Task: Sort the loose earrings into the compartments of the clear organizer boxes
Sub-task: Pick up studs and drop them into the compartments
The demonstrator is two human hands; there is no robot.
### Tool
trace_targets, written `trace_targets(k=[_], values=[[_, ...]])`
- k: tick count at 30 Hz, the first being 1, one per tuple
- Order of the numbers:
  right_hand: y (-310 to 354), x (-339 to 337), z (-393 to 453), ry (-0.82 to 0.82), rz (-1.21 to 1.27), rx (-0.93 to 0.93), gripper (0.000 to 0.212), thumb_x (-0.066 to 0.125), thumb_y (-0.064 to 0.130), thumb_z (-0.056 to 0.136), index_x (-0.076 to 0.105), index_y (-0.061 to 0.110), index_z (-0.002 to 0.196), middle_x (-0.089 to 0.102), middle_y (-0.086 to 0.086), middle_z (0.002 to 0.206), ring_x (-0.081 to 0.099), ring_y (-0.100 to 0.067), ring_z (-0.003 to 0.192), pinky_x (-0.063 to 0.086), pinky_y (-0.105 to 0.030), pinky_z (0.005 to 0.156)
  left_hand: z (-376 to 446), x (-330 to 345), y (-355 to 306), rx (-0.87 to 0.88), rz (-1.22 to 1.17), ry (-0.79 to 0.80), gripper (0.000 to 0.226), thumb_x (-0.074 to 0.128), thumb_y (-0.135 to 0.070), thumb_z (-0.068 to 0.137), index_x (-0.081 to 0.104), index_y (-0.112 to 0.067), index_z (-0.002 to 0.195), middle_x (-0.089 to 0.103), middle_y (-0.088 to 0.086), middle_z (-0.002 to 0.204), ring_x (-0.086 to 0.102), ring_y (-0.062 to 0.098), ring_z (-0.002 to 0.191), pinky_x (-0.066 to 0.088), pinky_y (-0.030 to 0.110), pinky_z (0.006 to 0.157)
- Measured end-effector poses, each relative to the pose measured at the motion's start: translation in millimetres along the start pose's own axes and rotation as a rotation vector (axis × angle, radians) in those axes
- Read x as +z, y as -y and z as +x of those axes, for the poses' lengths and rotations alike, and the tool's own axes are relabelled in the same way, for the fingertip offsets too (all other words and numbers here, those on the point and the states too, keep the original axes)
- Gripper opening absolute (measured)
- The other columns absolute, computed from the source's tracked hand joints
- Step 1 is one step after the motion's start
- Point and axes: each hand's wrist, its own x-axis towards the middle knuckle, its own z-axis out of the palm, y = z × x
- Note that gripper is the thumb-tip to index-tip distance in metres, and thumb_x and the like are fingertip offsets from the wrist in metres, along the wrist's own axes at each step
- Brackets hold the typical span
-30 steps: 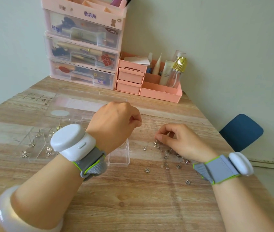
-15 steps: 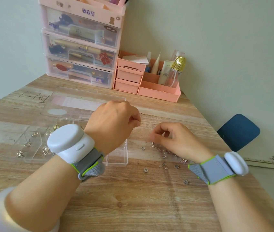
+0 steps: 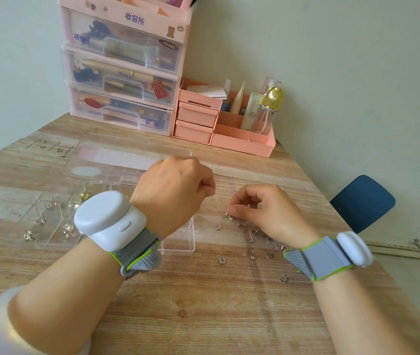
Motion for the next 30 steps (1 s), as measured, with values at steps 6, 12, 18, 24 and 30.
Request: trace_targets(k=[6,12,18,24,30], values=[[-4,0,1,0.007,-0.049,0.012,0.007,0.068,0.025,0.082,0.065,0.021,0.077,0.064,0.008,0.068,0.053,0.001,0.052,0.041,-0.013,0.053,0,0,1,0.002,-0.002,0.004,0.013,0.057,-0.025,0.088,0.069,-0.022,0.091,0.062,-0.008,0.087,0.059,0.014,0.084,0.050,0.033,0.079],[-6,0,1,0.017,-0.120,-0.014,0.007,0.062,0.026,0.087,0.063,0.021,0.082,0.061,0.009,0.072,0.049,0.002,0.052,0.039,-0.016,0.055,0,1,1,0.005,-0.006,0.010,0.013,0.057,-0.025,0.088,0.069,-0.022,0.091,0.064,-0.007,0.089,0.060,0.014,0.084,0.050,0.033,0.080],[2,0,2,-0.032,0.269,-0.078,0.011,0.060,0.017,0.088,0.061,0.022,0.078,0.061,0.009,0.072,0.052,-0.004,0.066,0.041,-0.016,0.063,1,2,1,0.019,-0.078,0.079,0.013,0.064,-0.033,0.081,0.068,-0.026,0.092,0.058,-0.015,0.081,0.057,0.008,0.082,0.049,0.028,0.078],[10,1,1,-0.020,0.485,-0.172,0.004,0.059,0.020,0.081,0.061,0.017,0.078,0.061,0.016,0.068,0.054,0.000,0.072,0.043,-0.013,0.074,1,4,-2,0.026,-0.149,0.075,0.023,0.067,-0.044,0.075,0.069,-0.026,0.090,0.057,-0.018,0.074,0.053,0.003,0.077,0.048,0.024,0.074],[10,2,2,-0.040,0.545,-0.159,0.004,0.060,0.018,0.079,0.062,0.015,0.078,0.062,0.012,0.067,0.055,-0.002,0.071,0.045,-0.014,0.072,2,4,-4,0.017,-0.234,-0.031,0.018,0.068,-0.037,0.075,0.072,-0.022,0.085,0.065,-0.007,0.079,0.057,0.011,0.077,0.050,0.035,0.076]])
